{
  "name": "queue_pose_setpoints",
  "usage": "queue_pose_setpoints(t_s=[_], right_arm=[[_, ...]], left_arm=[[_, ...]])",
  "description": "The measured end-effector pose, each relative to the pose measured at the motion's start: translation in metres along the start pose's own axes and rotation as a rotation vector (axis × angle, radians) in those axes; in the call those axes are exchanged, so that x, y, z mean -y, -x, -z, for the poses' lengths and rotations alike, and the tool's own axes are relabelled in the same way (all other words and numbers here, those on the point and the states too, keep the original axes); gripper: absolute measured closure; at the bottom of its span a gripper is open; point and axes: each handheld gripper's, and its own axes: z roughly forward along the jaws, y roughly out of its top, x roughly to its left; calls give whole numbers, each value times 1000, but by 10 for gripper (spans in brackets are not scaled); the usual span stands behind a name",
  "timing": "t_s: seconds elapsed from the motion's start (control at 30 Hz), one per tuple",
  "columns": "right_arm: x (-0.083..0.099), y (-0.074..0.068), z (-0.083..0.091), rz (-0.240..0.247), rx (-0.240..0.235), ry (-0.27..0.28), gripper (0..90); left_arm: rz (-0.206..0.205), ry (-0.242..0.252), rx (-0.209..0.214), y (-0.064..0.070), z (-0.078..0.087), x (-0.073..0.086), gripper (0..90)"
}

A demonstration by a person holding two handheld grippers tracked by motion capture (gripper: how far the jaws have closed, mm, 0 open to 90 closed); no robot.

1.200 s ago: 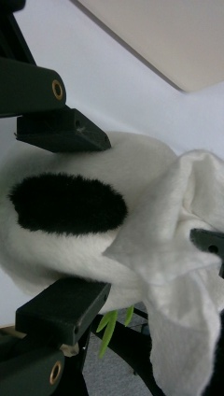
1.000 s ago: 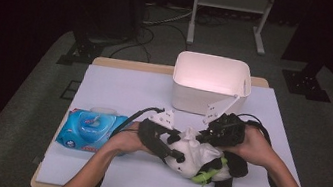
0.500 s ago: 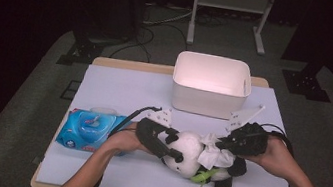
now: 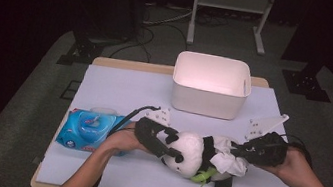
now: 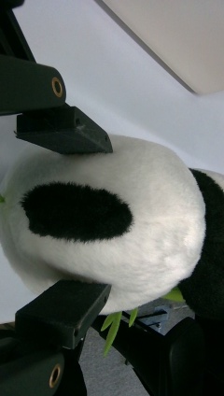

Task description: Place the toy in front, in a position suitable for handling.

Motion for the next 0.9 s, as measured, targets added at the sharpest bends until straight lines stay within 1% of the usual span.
queue_pose_setpoints(t_s=[0.03,0.1,0.17,0.27,0.3,0.33,0.37,0.43,0.47,0.5,0.57,0.6,0.63,0.73,0.77,0.83,0.9], right_arm=[[2,0,1,4,2,-3,848],[5,-1,4,-9,5,-4,848],[8,0,6,-5,6,-8,848],[11,0,9,-14,7,-5,847],[12,0,10,-17,7,-4,847],[11,0,10,-15,9,-3,847],[10,0,10,-13,9,-1,848],[6,1,9,-3,14,-2,847],[3,1,8,-4,8,2,847],[0,2,7,4,10,3,848],[-8,3,2,15,6,1,848],[-11,4,-1,23,2,-2,848],[-15,5,-4,24,-1,-4,848],[-25,6,-13,29,-14,-11,848],[-29,6,-17,36,-17,-13,848],[-35,6,-24,50,-25,-23,848],[-42,6,-32,56,-38,-30,848]], left_arm=[[0,-1,0,0,0,0,304],[0,-1,0,0,0,0,305],[-1,-2,1,0,0,0,304],[-12,-2,2,0,0,0,305],[-13,-3,0,0,0,-1,305],[-24,-8,0,0,0,-1,306],[-22,-3,-1,1,0,-1,308],[-28,-8,0,1,0,-2,309],[-33,-9,2,2,0,-3,312],[-31,-5,0,3,-1,-3,314],[-42,-10,1,4,-1,-4,317],[-36,-4,-2,5,-1,-4,318],[-41,-6,-2,4,-1,-5,318],[-36,6,-1,5,-1,-5,320],[-41,2,0,5,-1,-6,320],[-42,10,-1,6,-1,-7,322],[-50,7,0,6,-1,-8,322]])
